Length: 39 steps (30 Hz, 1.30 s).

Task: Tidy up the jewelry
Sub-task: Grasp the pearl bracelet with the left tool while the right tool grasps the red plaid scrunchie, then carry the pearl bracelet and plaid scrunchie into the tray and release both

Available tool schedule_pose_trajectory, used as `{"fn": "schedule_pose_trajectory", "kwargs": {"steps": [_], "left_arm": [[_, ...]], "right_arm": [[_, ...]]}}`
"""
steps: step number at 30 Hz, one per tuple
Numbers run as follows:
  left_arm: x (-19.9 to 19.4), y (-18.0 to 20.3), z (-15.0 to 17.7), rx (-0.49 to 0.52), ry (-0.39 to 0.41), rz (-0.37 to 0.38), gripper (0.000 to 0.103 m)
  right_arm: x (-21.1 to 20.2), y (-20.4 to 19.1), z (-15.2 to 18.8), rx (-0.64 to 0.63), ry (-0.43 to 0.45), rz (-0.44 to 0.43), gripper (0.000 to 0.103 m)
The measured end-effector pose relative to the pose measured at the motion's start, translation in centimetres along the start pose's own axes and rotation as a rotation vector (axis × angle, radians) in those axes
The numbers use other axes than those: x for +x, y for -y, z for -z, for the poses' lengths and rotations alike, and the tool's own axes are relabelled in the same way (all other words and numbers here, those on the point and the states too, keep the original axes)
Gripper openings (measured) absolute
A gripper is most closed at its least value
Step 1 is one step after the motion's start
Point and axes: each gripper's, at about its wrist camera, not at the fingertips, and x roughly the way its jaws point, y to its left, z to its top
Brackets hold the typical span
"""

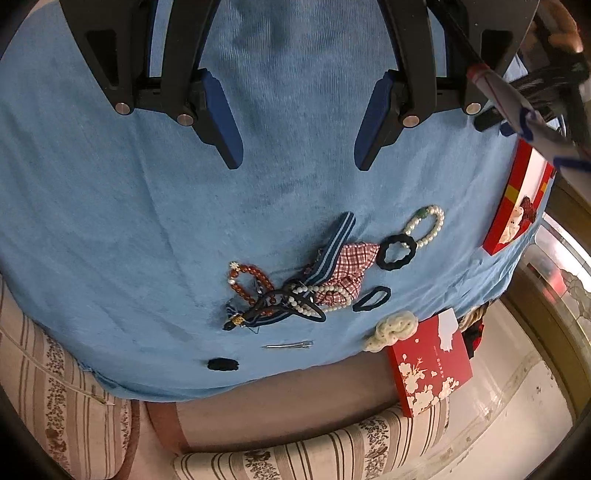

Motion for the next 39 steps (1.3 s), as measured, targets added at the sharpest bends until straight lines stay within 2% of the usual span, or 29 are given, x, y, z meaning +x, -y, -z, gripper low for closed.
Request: {"fn": "schedule_pose_trajectory", "kwargs": {"steps": [2,7,10,12,13,14,18,23,25,26,27,28,29,31,33,39], "left_arm": [[-0.3,0.3,-1.8,0.005,0.037,0.030,0.080],[2.0,0.8,-7.1,-0.017,0.060,0.113,0.080],[4.6,1.2,-9.9,-0.015,0.040,0.126,0.080],[6.4,1.3,-11.0,-0.016,0.007,0.151,0.074],[6.9,1.3,-11.1,-0.017,-0.004,0.163,0.070],[7.7,1.4,-11.3,-0.015,-0.023,0.185,0.061],[8.3,2.1,-11.6,0.011,-0.004,0.196,0.050],[8.6,3.0,-11.5,0.027,0.016,0.167,0.050],[8.6,3.8,-11.4,0.066,0.032,0.122,0.036],[8.6,4.2,-11.3,0.093,0.041,0.073,0.016],[8.5,4.3,-11.2,0.106,0.047,0.063,0.009],[8.3,4.1,-11.2,0.103,0.045,0.073,0.009],[8.1,3.8,-11.2,0.085,0.034,0.097,0.009],[7.6,2.9,-11.3,0.043,0.016,0.139,0.009],[6.2,1.9,-11.1,0.001,0.015,0.179,0.009],[0.9,0.0,-8.9,-0.037,0.063,0.214,0.009]], "right_arm": [[0.8,0.0,-0.6,0.003,-0.007,-0.009,0.067],[3.1,-0.5,-2.9,0.018,-0.017,-0.040,0.067],[4.2,-1.0,-4.3,0.021,-0.015,-0.046,0.067],[4.2,-1.7,-5.0,0.004,0.002,-0.071,0.067],[4.2,-2.2,-5.4,-0.007,0.011,-0.098,0.067],[4.3,-2.8,-5.8,-0.022,0.014,-0.134,0.067],[6.0,-5.2,-7.1,-0.081,-0.008,-0.212,0.066],[10.4,-6.2,-8.3,-0.120,-0.074,-0.133,0.054],[11.7,-6.3,-8.3,-0.135,-0.095,-0.095,0.050],[12.0,-6.3,-8.1,-0.148,-0.097,-0.072,0.045],[12.1,-6.5,-8.0,-0.165,-0.090,-0.054,0.044],[12.1,-6.7,-7.8,-0.185,-0.084,-0.035,0.038],[12.0,-7.0,-7.7,-0.208,-0.082,-0.002,0.026],[11.9,-6.8,-7.8,-0.207,-0.098,-0.003,0.012],[11.1,-6.1,-7.9,-0.171,-0.105,-0.037,0.011],[6.4,-5.8,-6.6,-0.122,-0.080,-0.134,0.010]]}}
